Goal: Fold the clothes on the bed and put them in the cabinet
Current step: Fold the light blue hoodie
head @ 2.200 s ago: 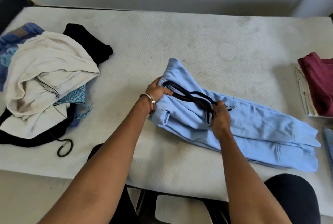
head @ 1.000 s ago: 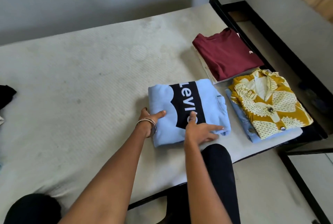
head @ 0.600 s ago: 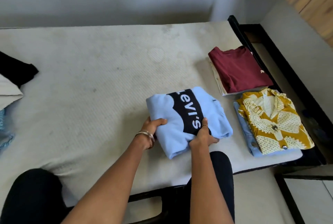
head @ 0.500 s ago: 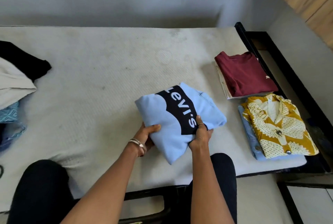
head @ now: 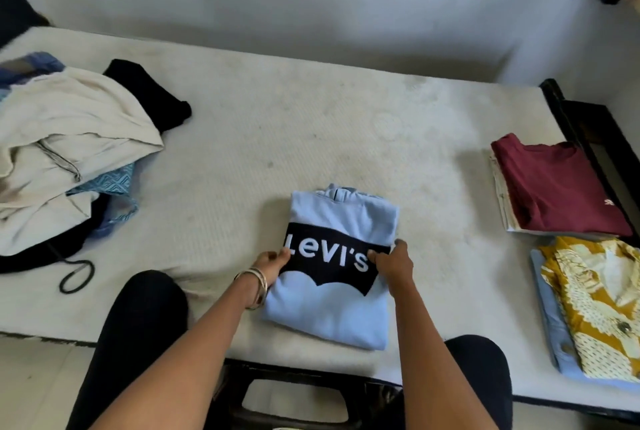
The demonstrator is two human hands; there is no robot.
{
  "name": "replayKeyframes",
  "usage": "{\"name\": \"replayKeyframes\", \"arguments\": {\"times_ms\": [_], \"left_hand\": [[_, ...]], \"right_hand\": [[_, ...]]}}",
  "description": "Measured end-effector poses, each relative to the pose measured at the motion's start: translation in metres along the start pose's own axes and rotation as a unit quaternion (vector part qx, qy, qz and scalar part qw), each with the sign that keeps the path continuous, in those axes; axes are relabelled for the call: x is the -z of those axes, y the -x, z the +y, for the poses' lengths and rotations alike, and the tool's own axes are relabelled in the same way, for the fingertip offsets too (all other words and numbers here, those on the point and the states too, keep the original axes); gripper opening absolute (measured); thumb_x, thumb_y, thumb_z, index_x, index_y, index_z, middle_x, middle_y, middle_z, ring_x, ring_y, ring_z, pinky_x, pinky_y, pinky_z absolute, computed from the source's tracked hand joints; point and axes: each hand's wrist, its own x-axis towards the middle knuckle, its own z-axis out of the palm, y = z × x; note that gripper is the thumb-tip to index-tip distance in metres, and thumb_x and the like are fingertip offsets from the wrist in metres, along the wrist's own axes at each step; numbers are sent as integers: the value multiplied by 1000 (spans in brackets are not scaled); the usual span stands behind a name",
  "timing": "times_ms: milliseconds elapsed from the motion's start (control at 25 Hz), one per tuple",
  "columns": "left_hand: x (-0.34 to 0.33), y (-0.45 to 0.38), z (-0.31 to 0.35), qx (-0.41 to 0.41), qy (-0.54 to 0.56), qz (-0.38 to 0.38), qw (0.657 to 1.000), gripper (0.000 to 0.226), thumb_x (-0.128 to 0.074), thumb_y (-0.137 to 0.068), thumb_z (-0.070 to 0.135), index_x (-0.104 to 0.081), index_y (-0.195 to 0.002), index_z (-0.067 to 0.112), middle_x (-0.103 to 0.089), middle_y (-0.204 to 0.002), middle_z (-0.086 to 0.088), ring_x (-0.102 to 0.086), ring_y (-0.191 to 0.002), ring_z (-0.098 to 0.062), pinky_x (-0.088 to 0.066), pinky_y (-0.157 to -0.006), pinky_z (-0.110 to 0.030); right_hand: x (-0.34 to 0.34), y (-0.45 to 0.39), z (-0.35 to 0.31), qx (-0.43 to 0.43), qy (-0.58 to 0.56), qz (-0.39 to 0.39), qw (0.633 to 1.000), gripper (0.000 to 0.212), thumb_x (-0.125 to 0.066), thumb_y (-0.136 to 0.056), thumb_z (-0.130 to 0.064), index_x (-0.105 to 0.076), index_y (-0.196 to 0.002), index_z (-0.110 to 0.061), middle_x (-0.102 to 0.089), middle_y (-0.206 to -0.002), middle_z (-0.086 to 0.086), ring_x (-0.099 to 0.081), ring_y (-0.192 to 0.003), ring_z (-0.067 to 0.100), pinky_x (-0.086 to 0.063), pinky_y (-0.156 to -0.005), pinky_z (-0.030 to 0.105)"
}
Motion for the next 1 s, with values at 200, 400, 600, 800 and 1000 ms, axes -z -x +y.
{"name": "replayKeyframes", "arguments": {"times_ms": [200, 400, 600, 800, 1000], "left_hand": [[3, -22, 50, -74, -122, 153, 978, 55, -57, -91, 50, -52, -135, 18, -58, -132, -6, -55, -119, -28, -43, -103, -37], [4, -67, 94, -53, -90, 17, 994, 58, -69, -87, 29, -46, -139, 19, -59, -130, -5, -59, -113, -24, -50, -97, -41], [-11, -80, 97, -174, -22, 62, 983, 32, -78, -77, 9, -63, -105, 14, -69, -100, -8, -65, -90, -23, -56, -85, -42], [-41, -84, 110, -277, -100, 118, 948, 20, -65, -89, 19, -51, -103, 17, -54, -87, 2, -51, -76, -13, -47, -70, -29], [-48, -94, 126, -179, -292, 129, 931, 43, -42, -97, 50, -40, -130, 23, -54, -94, -9, -56, -84, -28, -43, -72, -34]], "right_hand": [[1, -29, -25, 83, 12, 85, 993, 73, -72, -87, -29, -35, -147, -12, -44, -147, 14, -41, -134, 35, -38, -107, 53], [1, -54, -25, 88, -102, 62, 989, 81, -82, -76, -32, -37, -144, -27, -58, -123, -3, -55, -119, 28, -47, -99, 50], [9, -87, -21, 136, -71, 38, 987, 19, -77, -71, -51, -70, -86, -41, -66, -104, -2, -61, -103, 23, -52, -91, 51], [9, -83, -19, 176, -100, 121, 972, 15, -52, -100, -24, -60, -91, -15, -59, -78, -9, -52, -72, 0, -39, -63, 14], [1, -94, -25, 119, -56, 106, 986, 27, -38, -105, -34, -46, -118, -11, -56, -78, -3, -52, -71, 10, -39, -62, 27]]}}
